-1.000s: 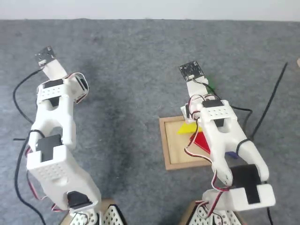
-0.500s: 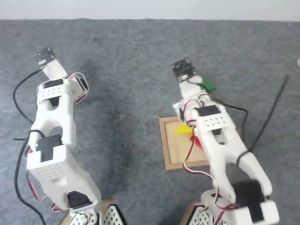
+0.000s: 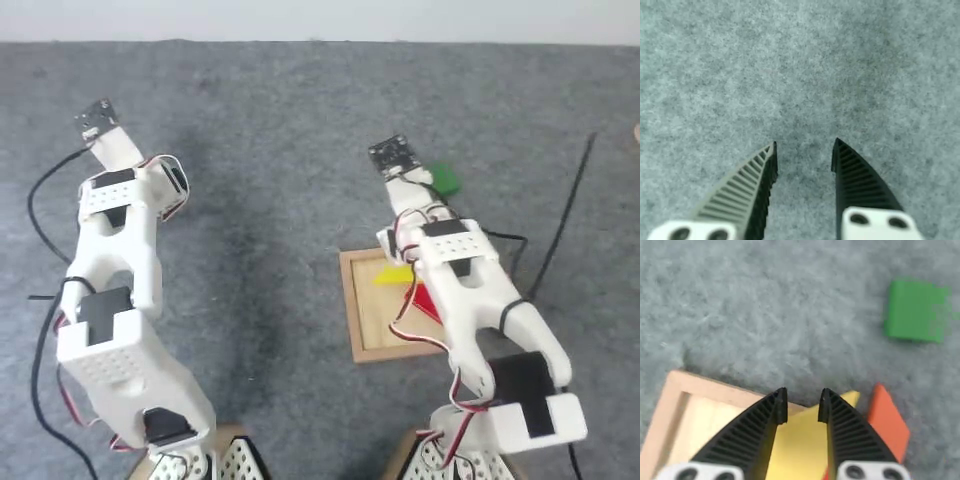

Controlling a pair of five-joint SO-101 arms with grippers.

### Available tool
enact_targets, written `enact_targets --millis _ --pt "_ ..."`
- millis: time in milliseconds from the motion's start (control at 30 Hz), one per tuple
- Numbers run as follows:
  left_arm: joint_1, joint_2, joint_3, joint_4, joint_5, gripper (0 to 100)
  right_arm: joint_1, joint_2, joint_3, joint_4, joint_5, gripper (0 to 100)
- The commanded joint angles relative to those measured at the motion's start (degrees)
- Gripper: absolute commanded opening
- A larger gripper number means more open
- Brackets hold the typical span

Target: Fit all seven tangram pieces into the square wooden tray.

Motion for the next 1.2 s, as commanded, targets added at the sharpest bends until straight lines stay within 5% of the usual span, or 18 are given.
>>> enact_targets --millis 0,333,667,1167 --pt "0.44 -0.53 -1.01 -1.14 -1.58 18 2.24 -4.53 0.62 0.48 1.05 11.7" --pt "0.44 -0.53 -1.01 -1.14 -1.58 18 5.58 -5.32 2.46 0.75 1.14 11.7" --pt "0.44 -0.53 -1.01 -1.14 -1.58 18 1.01 -11.91 2.20 -1.27 0.44 11.8" --pt "0.44 -0.53 -1.01 -1.14 -1.58 18 0.04 2.77 -5.54 1.45 0.97 11.7"
